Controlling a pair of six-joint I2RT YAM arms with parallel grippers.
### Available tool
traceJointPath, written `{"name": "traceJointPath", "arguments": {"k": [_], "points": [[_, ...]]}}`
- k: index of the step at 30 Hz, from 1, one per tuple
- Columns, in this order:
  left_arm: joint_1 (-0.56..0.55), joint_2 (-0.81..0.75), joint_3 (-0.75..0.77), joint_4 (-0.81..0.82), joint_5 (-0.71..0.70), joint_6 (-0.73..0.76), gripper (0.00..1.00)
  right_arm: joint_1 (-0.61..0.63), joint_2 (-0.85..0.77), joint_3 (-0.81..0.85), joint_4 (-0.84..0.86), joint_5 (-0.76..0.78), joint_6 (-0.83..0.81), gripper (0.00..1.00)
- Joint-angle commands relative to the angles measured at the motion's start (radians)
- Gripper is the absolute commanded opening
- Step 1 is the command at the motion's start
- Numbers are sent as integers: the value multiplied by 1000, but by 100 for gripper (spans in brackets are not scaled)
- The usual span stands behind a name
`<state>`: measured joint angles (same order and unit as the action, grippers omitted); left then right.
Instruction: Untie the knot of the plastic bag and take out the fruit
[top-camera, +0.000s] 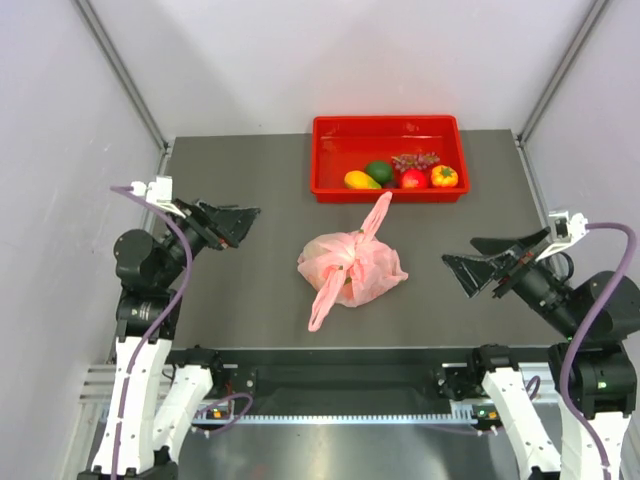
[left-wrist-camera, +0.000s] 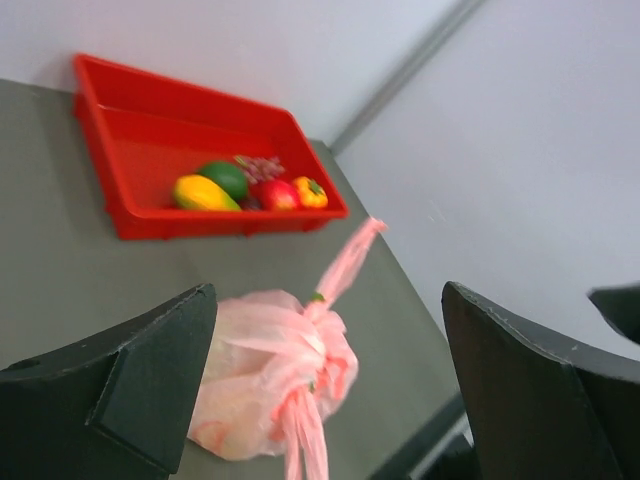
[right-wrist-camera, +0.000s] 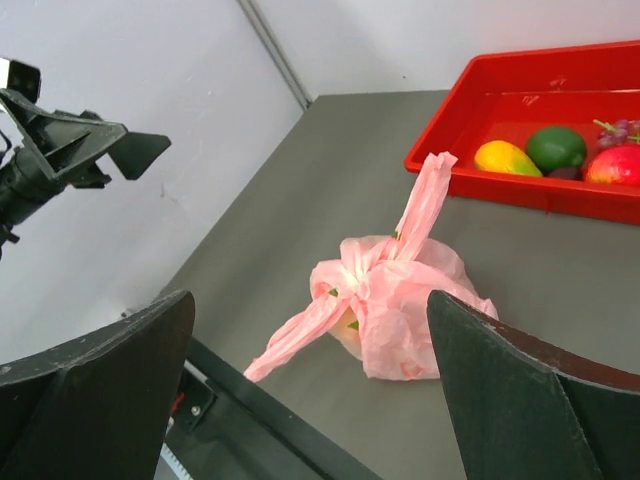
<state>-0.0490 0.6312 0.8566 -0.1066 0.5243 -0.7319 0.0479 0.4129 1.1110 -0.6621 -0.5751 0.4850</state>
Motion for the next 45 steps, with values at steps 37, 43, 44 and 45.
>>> {"name": "traceJointPath", "arguments": {"k": [37,43,44,45], "points": [[-657,551,116,-173,-497,281,96,865,760,-14,143,942,-227,100],[-672,627,116,-128,-443,278,94,865,851,-23,190,879,-221,99],[-673,640,113,-119,-422,278,92,866,860,-26,193,870,-215,97],[-678,647,113,-108,-417,276,91,866,874,-31,202,870,-209,93]]}}
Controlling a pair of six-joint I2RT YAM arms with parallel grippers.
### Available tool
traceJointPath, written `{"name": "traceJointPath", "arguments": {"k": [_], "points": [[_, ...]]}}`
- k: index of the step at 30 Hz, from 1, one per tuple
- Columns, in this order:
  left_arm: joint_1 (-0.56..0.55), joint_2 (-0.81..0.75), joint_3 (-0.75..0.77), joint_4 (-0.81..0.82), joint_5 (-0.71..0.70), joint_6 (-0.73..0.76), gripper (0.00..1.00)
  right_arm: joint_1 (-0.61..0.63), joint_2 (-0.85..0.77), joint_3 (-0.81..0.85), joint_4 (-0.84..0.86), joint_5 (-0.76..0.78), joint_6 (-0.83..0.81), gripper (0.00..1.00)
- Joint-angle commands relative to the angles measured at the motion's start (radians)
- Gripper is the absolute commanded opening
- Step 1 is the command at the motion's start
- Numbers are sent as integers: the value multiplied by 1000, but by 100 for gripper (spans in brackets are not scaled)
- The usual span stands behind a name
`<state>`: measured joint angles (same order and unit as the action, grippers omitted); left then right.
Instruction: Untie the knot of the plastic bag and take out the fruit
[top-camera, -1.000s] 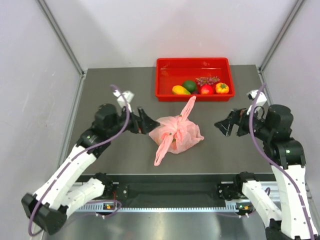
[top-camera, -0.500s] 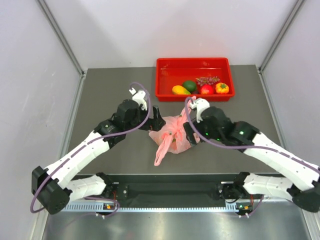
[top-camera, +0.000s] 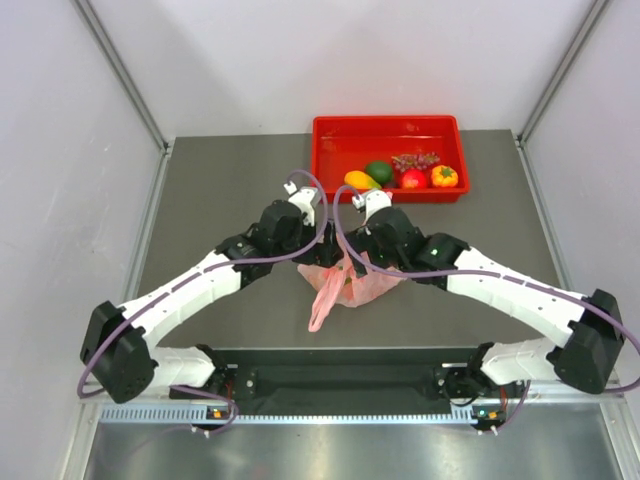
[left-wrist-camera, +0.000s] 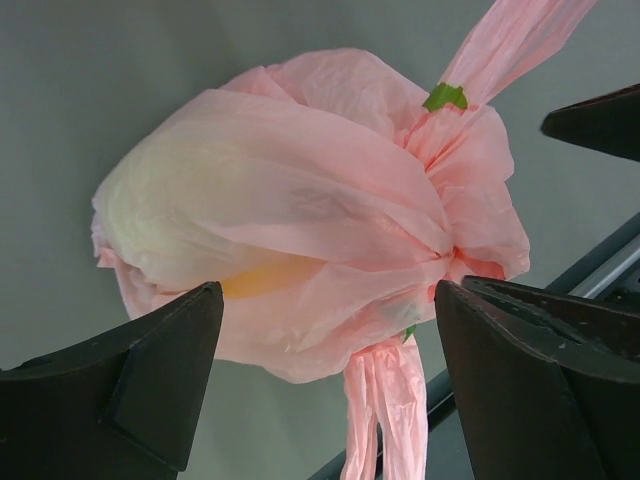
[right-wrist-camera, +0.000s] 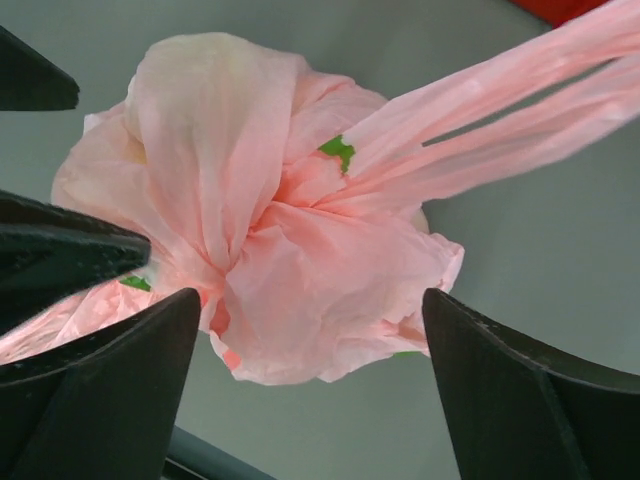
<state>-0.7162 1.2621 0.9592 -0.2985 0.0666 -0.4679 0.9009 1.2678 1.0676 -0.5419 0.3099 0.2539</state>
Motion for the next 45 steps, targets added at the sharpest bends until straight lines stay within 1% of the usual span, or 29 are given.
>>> {"name": "traceJointPath", "arguments": {"k": [1,2,3,5,6,8,9,10,11,12,13,15,16,17,19,22,23,24,27,29,32,37,38,39,40,42,43,44,45], "points": [[-11,23,10,87,48,9,91,13,22,2,86,-15,27,90],[-15,34,9,93,53,9,89,13,30,-3,91,-17,30,86],[-17,39,7,101,64,8,85,12,34,-8,98,-18,33,75],[-20,51,0,119,76,5,80,13,35,-20,105,-28,44,63],[-20,54,-4,122,85,3,75,12,35,-23,108,-29,47,49],[-23,62,-13,131,91,-2,67,13,30,-29,108,-29,56,35],[-23,65,-16,134,96,-3,58,13,22,-34,109,-29,61,24],[-25,65,-22,140,101,-5,53,12,21,-38,109,-29,61,18],[-26,65,-25,144,102,-8,49,13,16,-41,108,-29,65,9],[-26,66,-27,148,105,-9,43,12,12,-43,108,-28,67,7],[-25,65,-28,151,107,-12,31,12,7,-46,106,-29,68,5],[-26,60,-30,154,105,-14,18,10,-1,-49,105,-28,74,0],[-26,57,-30,153,98,-14,6,10,-1,-52,106,-29,76,0],[-26,54,-30,153,91,-12,0,10,-2,-54,105,-29,79,0],[-26,45,-30,150,73,-6,0,7,-10,-60,103,-28,79,0],[-23,19,-27,113,-13,8,0,-2,-22,-70,82,-6,97,0],[-25,-2,-24,102,-95,14,0,-13,-27,-75,59,23,122,0],[-23,-16,-22,63,-141,15,0,-22,-44,-80,48,34,134,0],[-6,-88,-37,26,-273,40,0,-68,-100,-129,23,57,171,0],[26,-148,-69,12,-306,41,0,-105,-136,-167,10,67,185,0],[84,-214,-117,4,-309,37,0,-154,-194,-204,-12,74,196,0],[146,-260,-166,-22,-294,9,0,-209,-255,-238,-32,75,203,0],[147,-263,-169,-18,-278,2,3,-211,-261,-239,-23,67,196,0],[149,-268,-166,-13,-257,-11,10,-209,-262,-236,-18,58,193,0],[147,-277,-165,-4,-190,-15,33,-209,-262,-235,-7,32,170,0],[146,-282,-148,27,-113,-56,53,-211,-258,-232,11,-8,142,0],[144,-286,-140,35,-43,-70,59,-209,-257,-232,22,-29,125,0],[141,-286,-129,38,-31,-83,65,-209,-254,-232,26,-38,119,0],[129,-285,-119,27,-27,-100,67,-209,-252,-230,31,-46,110,0]]}}
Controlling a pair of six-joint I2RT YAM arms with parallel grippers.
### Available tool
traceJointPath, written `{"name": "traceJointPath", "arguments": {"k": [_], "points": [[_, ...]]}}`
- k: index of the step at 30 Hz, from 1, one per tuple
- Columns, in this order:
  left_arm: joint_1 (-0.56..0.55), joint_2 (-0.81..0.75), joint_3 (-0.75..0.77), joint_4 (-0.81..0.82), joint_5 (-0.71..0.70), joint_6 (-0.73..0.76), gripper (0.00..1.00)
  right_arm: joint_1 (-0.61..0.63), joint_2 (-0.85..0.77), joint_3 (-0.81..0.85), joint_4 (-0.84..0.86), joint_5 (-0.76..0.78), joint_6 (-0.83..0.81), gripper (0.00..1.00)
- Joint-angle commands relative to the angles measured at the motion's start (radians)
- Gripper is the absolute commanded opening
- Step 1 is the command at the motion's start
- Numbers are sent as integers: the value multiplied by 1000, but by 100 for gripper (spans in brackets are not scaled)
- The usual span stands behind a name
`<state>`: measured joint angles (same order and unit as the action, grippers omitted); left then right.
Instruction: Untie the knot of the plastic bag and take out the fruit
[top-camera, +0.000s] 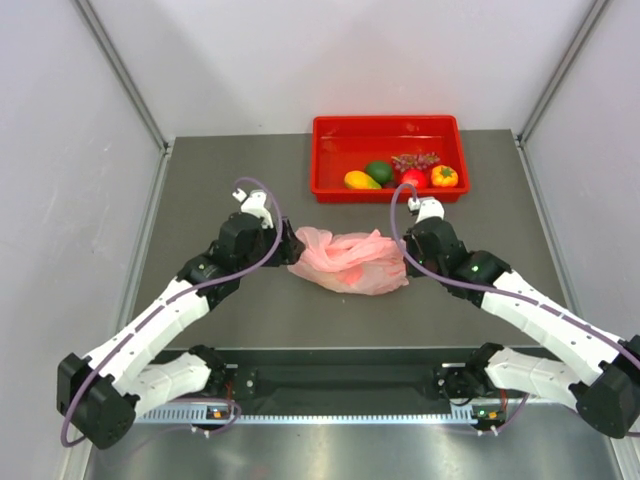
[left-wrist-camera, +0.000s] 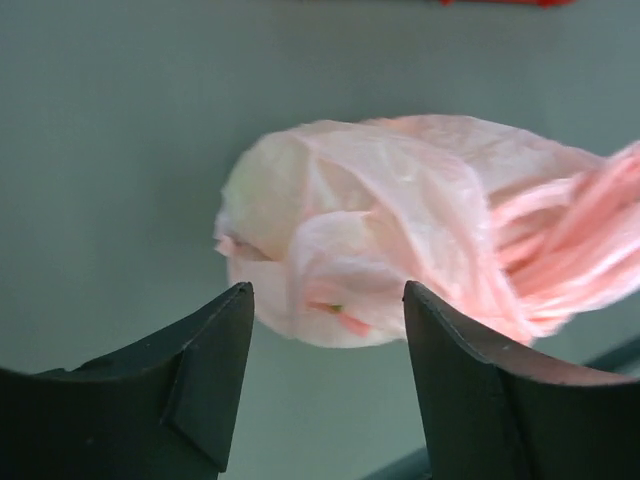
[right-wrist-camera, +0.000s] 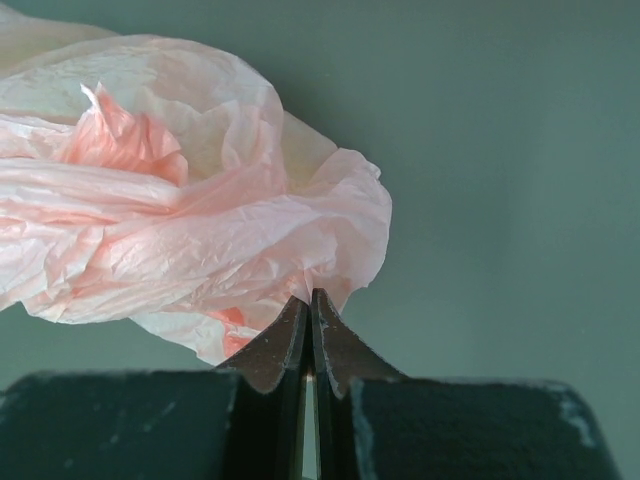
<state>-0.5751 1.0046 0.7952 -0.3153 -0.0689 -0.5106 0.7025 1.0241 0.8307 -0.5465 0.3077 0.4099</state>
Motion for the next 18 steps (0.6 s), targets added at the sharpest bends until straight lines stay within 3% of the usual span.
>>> {"name": "traceJointPath", "arguments": {"k": [1,2,4,6,11,18], "points": [[-19,-29,68,36,110,-63,68,-11,-6,8,42,-59,-62,0],[-25,-32,79,29,121,-68,75,-11,-2,8,46,-73,-71,0],[-32,-35,104,9,130,-78,78,-11,1,7,62,-108,-91,0],[-45,-28,133,-22,149,-78,87,-8,5,8,69,-133,-105,1],[-109,61,199,-87,78,-49,91,5,37,18,86,-153,-112,1],[-256,257,323,-228,-130,-5,92,37,62,30,85,-137,-111,1]]}}
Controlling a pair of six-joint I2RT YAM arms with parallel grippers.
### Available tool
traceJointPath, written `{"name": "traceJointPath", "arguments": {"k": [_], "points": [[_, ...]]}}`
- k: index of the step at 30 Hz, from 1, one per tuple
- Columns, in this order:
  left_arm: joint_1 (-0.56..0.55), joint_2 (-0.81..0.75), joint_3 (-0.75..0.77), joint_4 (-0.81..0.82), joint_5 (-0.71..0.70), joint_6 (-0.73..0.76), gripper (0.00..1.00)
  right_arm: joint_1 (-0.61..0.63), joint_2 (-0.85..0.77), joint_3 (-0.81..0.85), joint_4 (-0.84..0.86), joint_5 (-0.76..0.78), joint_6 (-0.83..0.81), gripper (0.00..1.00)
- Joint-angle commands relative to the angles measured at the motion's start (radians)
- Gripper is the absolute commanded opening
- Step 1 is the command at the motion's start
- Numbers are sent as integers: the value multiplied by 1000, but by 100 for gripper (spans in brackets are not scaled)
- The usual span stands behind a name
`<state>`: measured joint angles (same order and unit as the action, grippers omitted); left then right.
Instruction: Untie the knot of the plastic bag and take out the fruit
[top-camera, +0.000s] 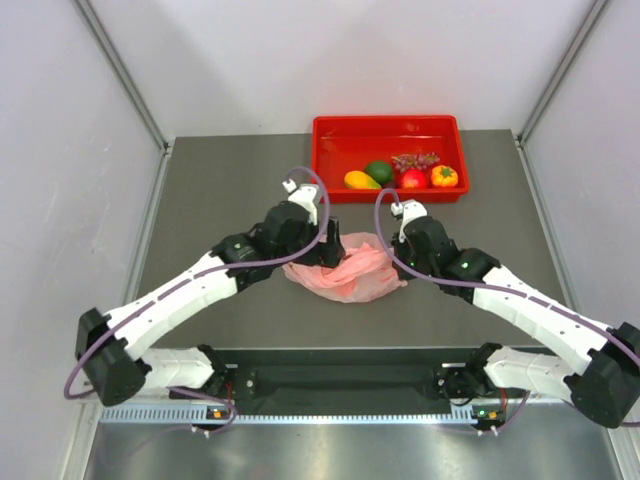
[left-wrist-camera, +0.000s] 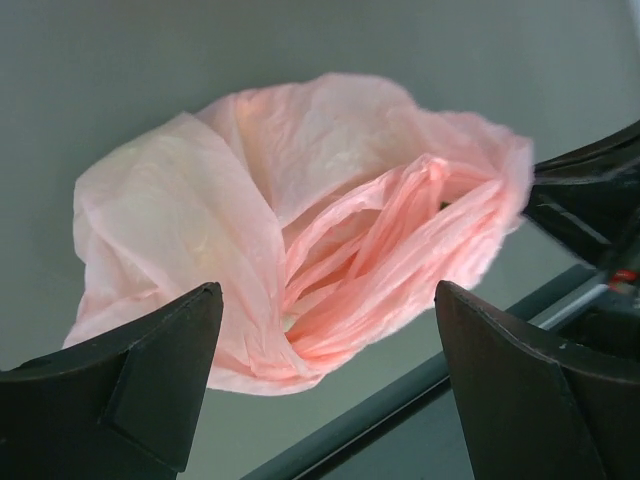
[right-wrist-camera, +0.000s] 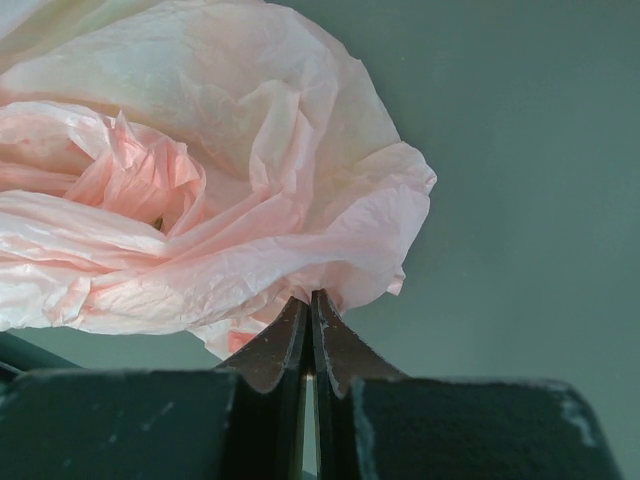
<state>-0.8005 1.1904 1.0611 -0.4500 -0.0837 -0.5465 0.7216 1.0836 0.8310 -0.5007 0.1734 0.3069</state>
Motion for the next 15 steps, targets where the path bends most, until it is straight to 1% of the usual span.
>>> {"name": "traceJointPath", "arguments": {"k": [1,7,10,11,13,14,15], "points": [[-34,86,57,-102,-125,34,92,18,2,31,37,-2,-9,1],[-45,155,34,-144,-155,75,89,21,-4,30,31,17,1,1],[-45,179,43,-205,-253,86,83,21,-4,28,25,35,12,0],[-43,179,46,-210,-292,97,74,21,-8,25,24,44,20,0],[-40,161,46,-217,-326,106,62,19,-19,20,11,90,46,0],[-31,140,43,-216,-347,120,47,15,-22,14,8,109,66,0],[-23,130,42,-214,-355,126,40,10,-27,11,4,135,76,0]]}}
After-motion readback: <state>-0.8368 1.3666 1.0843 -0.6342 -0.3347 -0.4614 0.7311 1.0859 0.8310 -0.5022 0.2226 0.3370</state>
